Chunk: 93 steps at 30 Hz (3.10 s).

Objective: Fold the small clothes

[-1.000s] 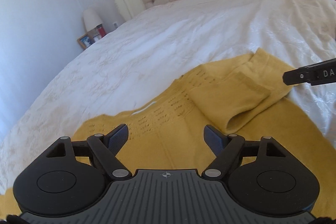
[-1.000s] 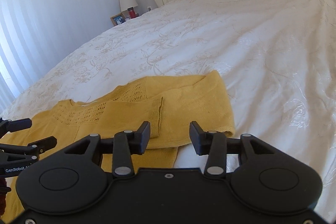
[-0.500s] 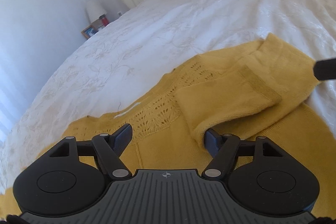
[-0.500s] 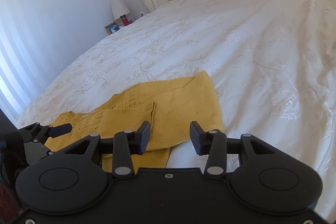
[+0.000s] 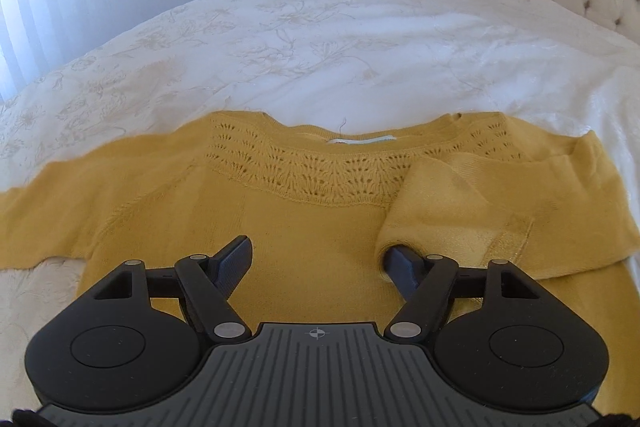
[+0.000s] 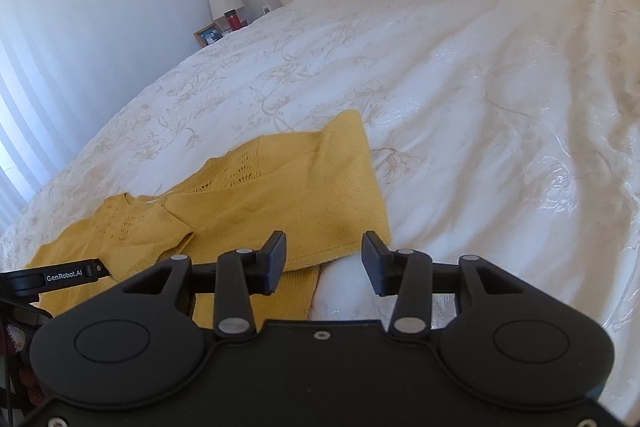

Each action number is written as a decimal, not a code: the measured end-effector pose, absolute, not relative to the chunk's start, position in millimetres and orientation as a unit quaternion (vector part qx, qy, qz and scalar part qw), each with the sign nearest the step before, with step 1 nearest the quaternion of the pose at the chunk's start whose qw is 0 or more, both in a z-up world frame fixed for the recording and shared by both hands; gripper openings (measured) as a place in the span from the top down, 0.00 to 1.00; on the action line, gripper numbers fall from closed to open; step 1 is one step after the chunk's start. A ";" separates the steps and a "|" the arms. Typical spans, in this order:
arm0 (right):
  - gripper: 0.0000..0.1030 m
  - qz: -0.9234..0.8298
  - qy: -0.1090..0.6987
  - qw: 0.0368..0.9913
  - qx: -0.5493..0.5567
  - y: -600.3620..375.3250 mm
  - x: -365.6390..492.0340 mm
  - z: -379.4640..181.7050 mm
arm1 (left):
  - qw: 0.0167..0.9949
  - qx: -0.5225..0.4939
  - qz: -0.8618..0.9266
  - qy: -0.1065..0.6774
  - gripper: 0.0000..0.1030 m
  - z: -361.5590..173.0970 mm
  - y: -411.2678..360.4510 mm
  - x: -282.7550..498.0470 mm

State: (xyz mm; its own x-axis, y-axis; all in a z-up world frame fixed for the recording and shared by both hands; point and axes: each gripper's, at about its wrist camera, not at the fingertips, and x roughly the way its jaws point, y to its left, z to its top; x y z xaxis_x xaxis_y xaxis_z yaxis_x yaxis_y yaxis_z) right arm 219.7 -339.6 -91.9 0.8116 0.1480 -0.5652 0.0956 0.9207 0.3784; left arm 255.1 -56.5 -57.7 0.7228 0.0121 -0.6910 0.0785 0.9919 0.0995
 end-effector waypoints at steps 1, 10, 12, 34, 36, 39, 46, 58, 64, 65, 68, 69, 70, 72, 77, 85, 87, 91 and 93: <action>0.49 0.015 0.308 0.931 0.197 -338.3 220.1 -92.3 | 0.925 0.069 -0.023 0.372 0.31 -58.6 -55.5 253.5; 0.49 0.020 0.314 0.930 0.188 -331.2 221.7 -95.5 | 0.923 -0.013 0.028 0.384 0.31 -61.6 1.4 250.1; 0.49 0.021 0.316 0.930 0.187 -329.8 222.6 -96.3 | 0.924 -0.013 0.044 0.379 0.32 -59.2 12.0 248.3; 0.49 0.032 0.319 0.930 0.181 -319.5 222.9 -98.8 | 0.870 0.376 -0.156 0.279 0.65 -98.5 -126.8 198.4; 0.49 0.032 0.319 0.929 0.185 -320.4 222.8 -98.7 | 0.873 0.367 -0.163 0.277 0.96 -96.2 -123.5 201.7; 0.49 0.033 0.319 0.929 0.186 -320.5 222.7 -98.8 | 0.898 0.295 -0.170 0.280 0.96 -77.5 -109.2 209.9; 0.49 0.036 0.321 0.928 0.184 -319.0 224.6 -99.8 | 0.930 0.091 -0.134 0.331 0.96 -40.7 -46.0 253.9; 0.49 0.041 0.328 0.928 0.170 -310.2 226.7 -102.8 | 0.895 -0.070 -0.118 0.425 0.94 -74.7 34.1 306.6; 0.49 0.044 0.329 0.928 0.168 -309.3 227.9 -103.0 | 0.891 -0.094 -0.145 0.419 0.61 -73.5 36.7 315.0; 0.49 0.045 0.329 0.928 0.167 -308.9 227.9 -103.1 | 0.893 -0.091 -0.145 0.417 0.59 -72.9 35.3 314.5; 0.49 0.045 0.330 0.929 0.164 -307.7 227.7 -103.4 | 0.895 -0.073 -0.143 0.417 0.53 -76.3 27.6 317.2; 0.49 0.046 0.330 0.929 0.163 -307.4 227.7 -103.4 | 0.894 -0.066 -0.143 0.419 0.52 -78.0 24.6 318.3; 0.49 0.047 0.330 0.929 0.163 -306.3 228.0 -103.4 | 0.895 -0.059 -0.142 0.418 0.51 -79.1 22.0 319.2; 0.49 0.048 0.331 0.929 0.160 -305.0 228.2 -103.6 | 0.897 -0.050 -0.137 0.416 0.50 -80.5 16.9 320.8; 0.48 0.048 0.335 0.928 0.157 -303.3 229.6 -105.5 | 0.904 -0.038 -0.132 0.404 0.87 -77.4 11.5 318.9; 0.48 0.049 0.335 0.928 0.156 -303.1 230.0 -105.5 | 0.923 -0.043 -0.135 0.359 0.94 -40.5 18.4 304.7; 0.48 0.049 0.335 0.928 0.157 -303.0 230.3 -105.9 | 0.929 -0.044 -0.139 0.342 0.93 -25.1 24.8 303.5; 0.48 0.050 0.336 0.928 0.156 -302.0 230.7 -106.3 | 0.937 -0.016 -0.118 0.327 0.93 -11.0 41.5 306.6; 0.47 0.050 0.337 0.928 0.154 -300.5 230.6 -106.6 | 0.936 -0.019 -0.098 0.339 0.93 -16.4 54.0 311.7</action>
State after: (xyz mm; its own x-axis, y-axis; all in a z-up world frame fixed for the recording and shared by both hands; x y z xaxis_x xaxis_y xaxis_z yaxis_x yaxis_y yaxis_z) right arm 230.6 -300.5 -106.6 0.7684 0.1961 -0.6092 0.0108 0.9478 0.3187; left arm 311.7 54.0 -16.4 0.7511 -0.1964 -0.6303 0.1706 0.9800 -0.1021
